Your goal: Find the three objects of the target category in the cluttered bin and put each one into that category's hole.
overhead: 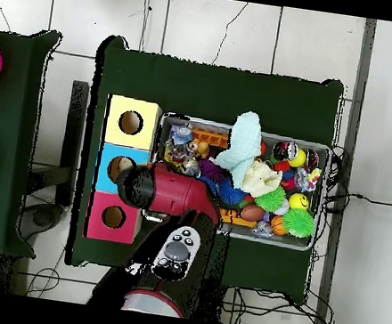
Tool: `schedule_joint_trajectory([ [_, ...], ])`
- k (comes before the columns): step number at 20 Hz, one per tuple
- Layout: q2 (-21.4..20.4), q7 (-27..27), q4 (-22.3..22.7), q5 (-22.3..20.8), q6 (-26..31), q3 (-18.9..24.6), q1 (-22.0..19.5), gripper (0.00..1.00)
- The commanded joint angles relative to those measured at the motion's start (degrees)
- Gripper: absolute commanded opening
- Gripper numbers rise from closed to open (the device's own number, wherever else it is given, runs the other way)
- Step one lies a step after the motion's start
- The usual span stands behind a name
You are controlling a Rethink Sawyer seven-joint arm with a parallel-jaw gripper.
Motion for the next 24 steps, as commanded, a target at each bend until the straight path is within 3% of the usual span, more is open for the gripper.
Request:
schedule_joint_trajectory([
  [1,4.9,9.6,-3.5,1.4,-4.1,0.5,-5.1,1.0],
  [12,5.6,11.0,-3.0,3.7,-4.3,4.2,-5.0,1.0],
  [19,8.2,11.2,-3.3,6.4,-8.1,9.1,-6.0,1.0],
  [24,7.8,10.6,-3.2,8.2,-7.0,10.1,-5.8,1.0],
])
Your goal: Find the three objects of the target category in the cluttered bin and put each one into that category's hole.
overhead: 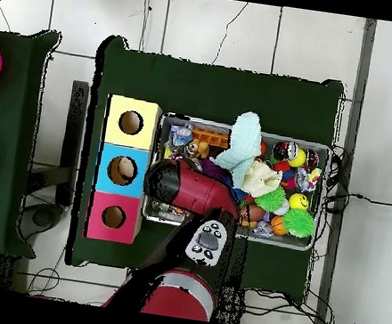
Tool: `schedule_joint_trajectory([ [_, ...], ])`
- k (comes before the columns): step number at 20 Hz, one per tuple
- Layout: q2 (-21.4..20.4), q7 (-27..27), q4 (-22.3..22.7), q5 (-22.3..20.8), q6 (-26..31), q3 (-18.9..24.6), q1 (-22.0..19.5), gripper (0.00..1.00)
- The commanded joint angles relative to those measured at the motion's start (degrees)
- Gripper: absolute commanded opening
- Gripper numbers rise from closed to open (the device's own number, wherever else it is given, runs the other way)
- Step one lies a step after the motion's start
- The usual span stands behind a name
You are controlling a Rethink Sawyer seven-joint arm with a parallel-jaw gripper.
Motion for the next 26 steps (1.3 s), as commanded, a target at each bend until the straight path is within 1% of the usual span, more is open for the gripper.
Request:
schedule_joint_trajectory([
  [1,3.8,10.7,-2.3,4.1,-2.3,8.8,-0.9,1.0],
  [6,3.6,10.1,-2.7,5.5,-0.7,10.0,-0.8,1.0],
  [10,3.7,10.6,-2.8,7.0,-0.1,11.0,-0.1,1.0],
  [15,5.4,10.7,-3.5,8.8,-2.4,12.9,-0.1,1.0],
  [20,5.6,9.5,-3.7,8.6,-2.5,13.1,-0.5,1.0],
  [26,6.7,9.4,-4.3,8.5,-4.5,14.6,-1.2,1.0],
])
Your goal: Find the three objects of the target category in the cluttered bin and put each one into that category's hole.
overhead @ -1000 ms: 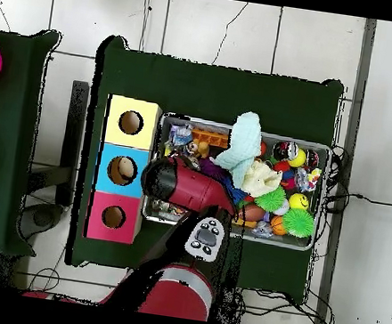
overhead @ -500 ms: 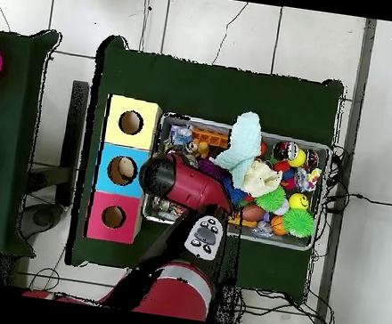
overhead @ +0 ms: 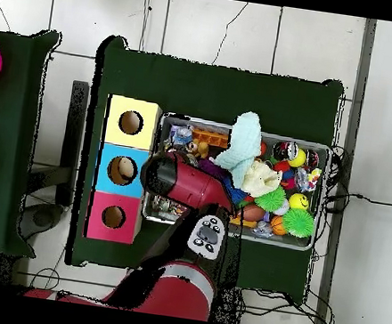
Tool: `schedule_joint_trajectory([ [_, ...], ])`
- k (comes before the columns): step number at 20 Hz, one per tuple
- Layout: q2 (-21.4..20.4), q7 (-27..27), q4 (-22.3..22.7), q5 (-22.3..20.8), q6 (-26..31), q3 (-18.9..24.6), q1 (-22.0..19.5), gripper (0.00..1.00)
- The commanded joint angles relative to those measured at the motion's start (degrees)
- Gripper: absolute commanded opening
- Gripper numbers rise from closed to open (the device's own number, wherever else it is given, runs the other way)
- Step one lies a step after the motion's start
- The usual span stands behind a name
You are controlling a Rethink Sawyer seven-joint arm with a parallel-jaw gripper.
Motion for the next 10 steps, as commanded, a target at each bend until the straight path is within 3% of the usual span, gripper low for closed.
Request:
schedule_joint_trajectory([
  [1,6.2,9.5,-4.0,3.2,-4.3,11.7,-0.6,1.0],
  [4,6.4,9.5,-4.4,2.8,-4.5,10.6,0.0,1.0],
  [5,6.5,9.7,-4.5,2.8,-4.8,10.2,0.3,0.0],
  [10,6.7,11.4,-4.6,3.7,-5.1,8.4,1.8,0.0],
])
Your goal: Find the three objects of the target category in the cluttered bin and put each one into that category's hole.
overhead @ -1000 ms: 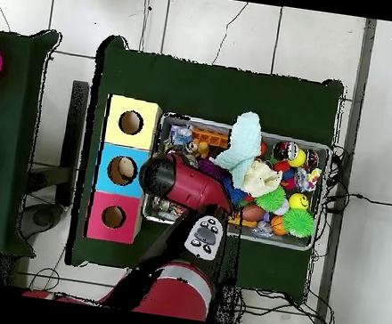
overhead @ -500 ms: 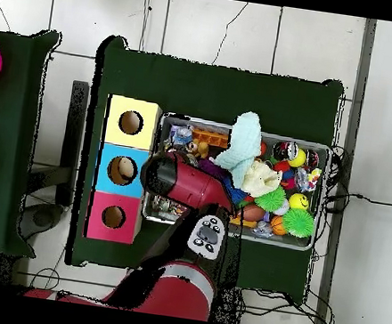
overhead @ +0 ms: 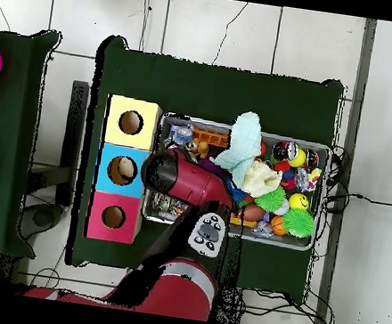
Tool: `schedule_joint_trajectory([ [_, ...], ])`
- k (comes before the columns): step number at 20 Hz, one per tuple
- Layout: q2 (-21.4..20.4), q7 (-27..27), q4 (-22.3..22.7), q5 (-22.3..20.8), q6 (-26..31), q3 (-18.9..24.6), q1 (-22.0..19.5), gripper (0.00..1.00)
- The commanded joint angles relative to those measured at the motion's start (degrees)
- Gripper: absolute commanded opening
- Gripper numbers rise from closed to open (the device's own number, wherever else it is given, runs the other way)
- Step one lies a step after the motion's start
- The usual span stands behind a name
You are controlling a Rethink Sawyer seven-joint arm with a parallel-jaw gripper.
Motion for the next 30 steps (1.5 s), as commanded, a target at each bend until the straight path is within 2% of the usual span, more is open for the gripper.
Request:
schedule_joint_trajectory([
  [1,6.3,11.1,-3.3,3.2,-4.6,8.5,1.7,0.0],
  [10,4.9,8.8,-2.6,2.4,-2.7,9.3,0.5,0.0],
  [22,0.4,5.1,-0.8,0.1,3.5,7.6,-1.1,0.0],
  [26,2.1,3.3,-3.1,-0.7,3.0,8.6,-2.8,0.0],
  [27,2.3,3.6,-3.0,-0.9,1.4,8.9,-3.0,1.0],
  [30,2.2,6.3,-1.6,-0.3,-3.3,8.9,-2.4,1.0],
])
